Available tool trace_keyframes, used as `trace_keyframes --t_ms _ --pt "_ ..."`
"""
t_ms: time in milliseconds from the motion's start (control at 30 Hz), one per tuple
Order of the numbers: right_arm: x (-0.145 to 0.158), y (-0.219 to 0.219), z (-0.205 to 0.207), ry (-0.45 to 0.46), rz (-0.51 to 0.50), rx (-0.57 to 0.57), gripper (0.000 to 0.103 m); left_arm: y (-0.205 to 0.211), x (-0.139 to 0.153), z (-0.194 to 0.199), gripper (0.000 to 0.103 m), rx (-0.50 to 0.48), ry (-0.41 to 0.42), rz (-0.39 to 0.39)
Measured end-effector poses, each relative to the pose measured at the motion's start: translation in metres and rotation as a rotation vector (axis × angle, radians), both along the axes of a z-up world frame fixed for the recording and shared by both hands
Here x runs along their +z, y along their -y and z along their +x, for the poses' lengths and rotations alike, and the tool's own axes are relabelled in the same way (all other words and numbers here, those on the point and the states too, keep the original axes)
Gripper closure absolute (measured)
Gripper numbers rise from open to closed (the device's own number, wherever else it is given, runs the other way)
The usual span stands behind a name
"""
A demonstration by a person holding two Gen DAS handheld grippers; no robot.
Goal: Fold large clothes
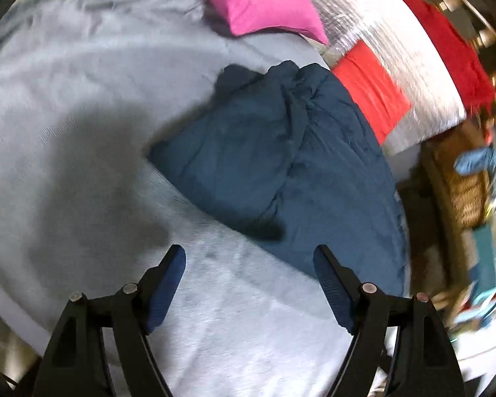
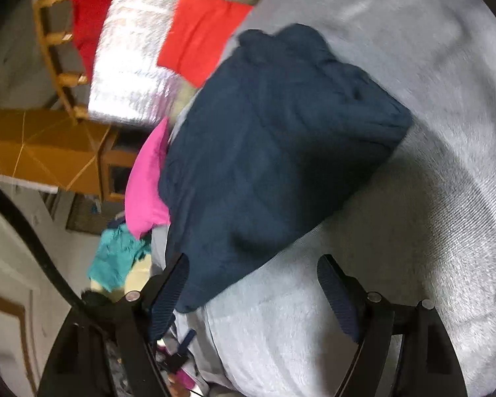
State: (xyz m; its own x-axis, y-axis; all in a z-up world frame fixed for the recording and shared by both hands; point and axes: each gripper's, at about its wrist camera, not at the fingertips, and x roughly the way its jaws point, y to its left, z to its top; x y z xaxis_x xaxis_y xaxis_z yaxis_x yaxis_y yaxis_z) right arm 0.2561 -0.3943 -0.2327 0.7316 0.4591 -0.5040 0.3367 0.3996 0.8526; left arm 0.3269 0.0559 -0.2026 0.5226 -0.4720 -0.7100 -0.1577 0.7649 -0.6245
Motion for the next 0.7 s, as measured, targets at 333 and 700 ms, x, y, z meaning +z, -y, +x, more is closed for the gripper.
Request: trace_keyframes --t_ms 333,700 --pt "-0.029 0.016 0.027 0.043 0.12 -0.181 0.015 0.016 -0.023 0.039 0.02 0.117 -0.032 -0.144" --pt "-0.018 0.0 0.06 0.039 -0.054 -0.191 0.042 0.012 -0.029 0.066 0.035 0.196 0.006 -0.174"
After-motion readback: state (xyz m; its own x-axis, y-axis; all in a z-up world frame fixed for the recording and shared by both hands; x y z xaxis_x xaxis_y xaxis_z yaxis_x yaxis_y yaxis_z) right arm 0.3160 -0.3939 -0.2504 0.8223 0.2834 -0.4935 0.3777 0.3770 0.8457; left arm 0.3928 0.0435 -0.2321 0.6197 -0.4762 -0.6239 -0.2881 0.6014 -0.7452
